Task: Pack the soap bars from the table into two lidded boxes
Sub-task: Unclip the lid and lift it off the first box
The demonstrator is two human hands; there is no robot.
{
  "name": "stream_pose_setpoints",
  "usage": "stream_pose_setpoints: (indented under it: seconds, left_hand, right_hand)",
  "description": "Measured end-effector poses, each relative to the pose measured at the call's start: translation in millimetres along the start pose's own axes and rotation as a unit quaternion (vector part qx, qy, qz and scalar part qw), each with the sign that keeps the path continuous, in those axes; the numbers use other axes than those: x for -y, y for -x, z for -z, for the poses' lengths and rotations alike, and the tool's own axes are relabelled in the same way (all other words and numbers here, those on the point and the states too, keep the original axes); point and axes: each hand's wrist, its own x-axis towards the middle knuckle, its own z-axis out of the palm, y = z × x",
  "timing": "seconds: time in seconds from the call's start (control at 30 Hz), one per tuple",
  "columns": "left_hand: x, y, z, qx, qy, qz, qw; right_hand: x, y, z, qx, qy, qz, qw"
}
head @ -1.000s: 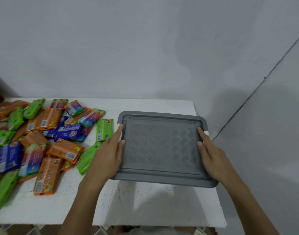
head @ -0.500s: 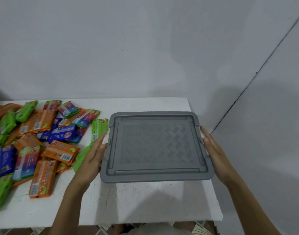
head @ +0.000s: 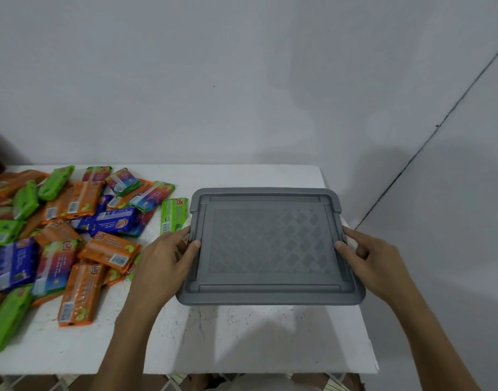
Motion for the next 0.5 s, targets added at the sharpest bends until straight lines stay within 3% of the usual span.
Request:
stream_pose_setpoints:
  seconds: [0.13,0.27,0.4,0.5]
  left_hand:
    - [-8,2,14,-0.006,0.010,-0.008,1.000]
    - [-18,-2,38,-0.041,0.130,0.012,0.991]
    - [-37,-6,59,-0.089,0.319,0.010,0.944]
    - [-42,-24,64,-0.080,0.422,0.032,0.902]
  right_hand:
    - [12,3,10,-0.015,-0.050,0.013,0.999]
    - [34,7,34,-0.020,-0.228,0.035,0.973]
    - [55,-3,47,-0.068,-0.364,0.071,0.926]
    - [61,-23,48,-0.044,-0.443,0.077,0.892]
